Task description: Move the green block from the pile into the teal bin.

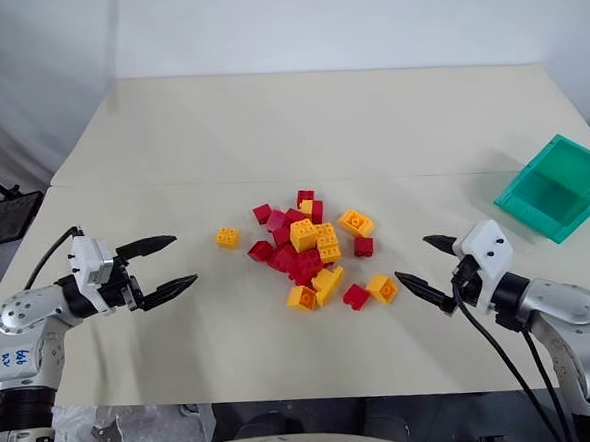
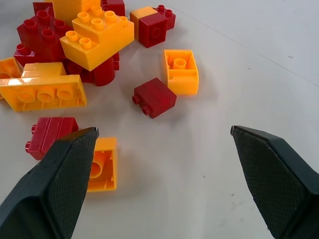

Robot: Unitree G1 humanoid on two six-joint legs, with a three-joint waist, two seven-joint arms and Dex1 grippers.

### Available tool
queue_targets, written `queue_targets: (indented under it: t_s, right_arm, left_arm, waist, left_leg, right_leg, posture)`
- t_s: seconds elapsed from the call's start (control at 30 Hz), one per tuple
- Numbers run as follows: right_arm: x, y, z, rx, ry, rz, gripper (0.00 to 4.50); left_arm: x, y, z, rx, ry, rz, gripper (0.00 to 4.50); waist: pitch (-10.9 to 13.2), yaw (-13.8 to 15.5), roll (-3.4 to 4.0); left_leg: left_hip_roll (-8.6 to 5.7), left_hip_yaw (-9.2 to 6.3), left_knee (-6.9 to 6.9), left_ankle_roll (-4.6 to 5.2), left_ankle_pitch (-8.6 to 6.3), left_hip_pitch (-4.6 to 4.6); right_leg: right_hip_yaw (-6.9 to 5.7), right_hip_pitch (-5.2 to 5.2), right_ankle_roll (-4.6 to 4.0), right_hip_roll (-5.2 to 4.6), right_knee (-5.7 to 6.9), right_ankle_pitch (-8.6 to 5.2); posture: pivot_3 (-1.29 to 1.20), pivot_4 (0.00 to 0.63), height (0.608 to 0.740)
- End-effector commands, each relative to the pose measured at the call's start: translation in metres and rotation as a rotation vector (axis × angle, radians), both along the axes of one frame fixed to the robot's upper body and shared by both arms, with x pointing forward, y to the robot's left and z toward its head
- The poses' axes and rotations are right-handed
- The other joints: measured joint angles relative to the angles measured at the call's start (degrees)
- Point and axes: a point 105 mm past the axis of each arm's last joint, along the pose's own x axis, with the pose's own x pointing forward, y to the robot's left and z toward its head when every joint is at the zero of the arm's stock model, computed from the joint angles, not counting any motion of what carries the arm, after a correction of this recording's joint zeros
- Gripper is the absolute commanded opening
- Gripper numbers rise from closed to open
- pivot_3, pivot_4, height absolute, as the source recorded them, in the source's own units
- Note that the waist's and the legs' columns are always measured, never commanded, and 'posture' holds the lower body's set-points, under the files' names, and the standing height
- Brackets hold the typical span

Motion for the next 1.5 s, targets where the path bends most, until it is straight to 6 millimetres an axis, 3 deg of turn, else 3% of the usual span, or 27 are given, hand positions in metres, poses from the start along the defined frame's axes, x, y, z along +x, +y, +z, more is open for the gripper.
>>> queue_targets:
  t_s: [0.03, 0.3, 0.4, 0.5, 0.67, 0.83, 0.93, 1.07, 1.2, 1.4, 1.5]
  right_arm:
    - [-0.002, 0.008, 0.012, 0.010, -0.053, 0.028, 4.46]
    - [-0.011, 0.025, 0.020, 0.021, -0.042, 0.064, 4.46]
    - [-0.020, 0.054, 0.032, 0.066, 0.020, 0.117, 4.29]
    - [-0.033, 0.082, 0.037, 0.085, 0.075, 0.206, 3.56]
    - [-0.023, 0.121, 0.051, 0.165, 0.037, 0.296, 1.82]
    - [-0.032, 0.172, 0.017, 0.193, 0.213, 0.458, 0.02]
    - [-0.022, 0.184, 0.019, 0.256, 0.225, 0.454, 0.02]
    - [0.001, 0.198, 0.005, 0.216, 0.203, 0.414, 0.02]
    - [0.020, 0.203, 0.002, 0.213, 0.166, 0.371, 0.02]
    - [0.060, 0.187, 0.005, 0.182, 0.069, 0.227, 0.02]
    - [0.079, 0.162, 0.012, 0.177, 0.023, 0.112, 0.02]
  left_arm:
    - [0.000, -0.005, 0.009, -0.005, -0.039, -0.024, 4.50]
    - [0.007, -0.005, 0.010, -0.036, 0.039, 0.025, 4.50]
    - [0.001, -0.015, 0.016, -0.056, 0.015, -0.050, 4.50]
    - [0.003, -0.019, 0.016, -0.042, 0.000, -0.080, 4.50]
    - [-0.001, -0.031, 0.019, -0.062, -0.014, -0.195, 4.50]
    - [-0.004, -0.042, 0.027, -0.137, -0.024, -0.348, 4.50]
    - [-0.004, -0.044, 0.027, -0.127, -0.017, -0.372, 4.50]
    - [-0.002, -0.043, 0.027, -0.130, -0.014, -0.369, 4.50]
    - [-0.003, -0.043, 0.027, -0.132, -0.014, -0.361, 4.50]
    - [-0.004, -0.043, 0.025, -0.139, -0.021, -0.344, 4.50]
    - [-0.005, -0.044, 0.026, -0.144, -0.030, -0.339, 4.50]
  waist:
    - [0.0, 0.0, 0.00]
    - [0.0, 0.0, 0.00]
    - [0.0, 0.0, 0.00]
    - [0.0, 0.0, 0.00]
    - [0.0, -0.2, -0.04]
    - [0.0, -0.1, -0.06]
    - [0.0, -0.4, -0.06]
    - [0.0, -1.3, -0.10]
    - [0.0, -1.7, -0.10]
    - [0.0, -2.0, -0.09]
    - [0.0, -1.9, -0.09]
  left_leg:
    - [0.00, 0.00, 0.00, 0.00, 0.00, 0.00]
    - [0.00, -0.01, 0.01, 0.00, 0.00, 0.00]
    - [0.00, -0.02, 0.03, 0.00, 0.00, -0.01]
    - [0.04, -0.07, 0.07, -0.01, 0.00, 0.00]
    - [-0.01, -0.05, 0.13, -0.01, 0.00, 0.00]
    - [-0.01, -0.08, 0.12, 0.00, 0.00, -0.07]
    - [-0.04, 0.09, 0.12, 0.00, 0.00, -0.08]
    - [-0.02, 0.21, 0.13, 0.00, 0.01, -0.05]
    - [0.00, 0.21, 0.09, 0.00, 0.00, -0.06]
    - [0.02, 0.21, 0.10, -0.01, 0.01, -0.05]
    - [0.03, 0.18, 0.10, -0.01, 0.01, -0.06]
  right_leg:
    - [0.00, 0.00, 0.00, 0.00, 0.00, 0.00]
    - [0.01, 0.00, 0.00, 0.00, 0.02, 0.00]
    - [0.02, 0.00, 0.00, 0.00, 0.03, 0.00]
    - [0.02, -0.01, -0.01, 0.00, 0.06, 0.00]
    - [0.04, -0.01, -0.02, 0.00, 0.08, 0.01]
    - [-0.04, -0.03, -0.02, 0.04, 0.06, 0.01]
    - [-0.04, -0.03, -0.02, 0.06, 0.06, 0.01]
    - [-0.03, -0.02, -0.02, 0.08, 0.09, 0.01]
    - [-0.04, -0.04, -0.02, 0.11, 0.07, 0.00]
    - [-0.02, -0.05, -0.02, 0.11, 0.08, 0.00]
    - [-0.02, -0.05, -0.02, 0.11, 0.07, 0.01]
  posture:
    - [0.00, 0.150, 0.740]
    - [0.00, 0.150, 0.740]
    - [0.00, 0.150, 0.740]
    - [0.00, 0.150, 0.740]
    - [0.00, 0.150, 0.740]
    - [0.00, 0.150, 0.740]
    - [0.00, 0.150, 0.740]
    - [0.00, 0.150, 0.740]
    - [0.00, 0.150, 0.740]
    - [0.00, 0.150, 0.740]
    - [0.00, 0.150, 0.740]
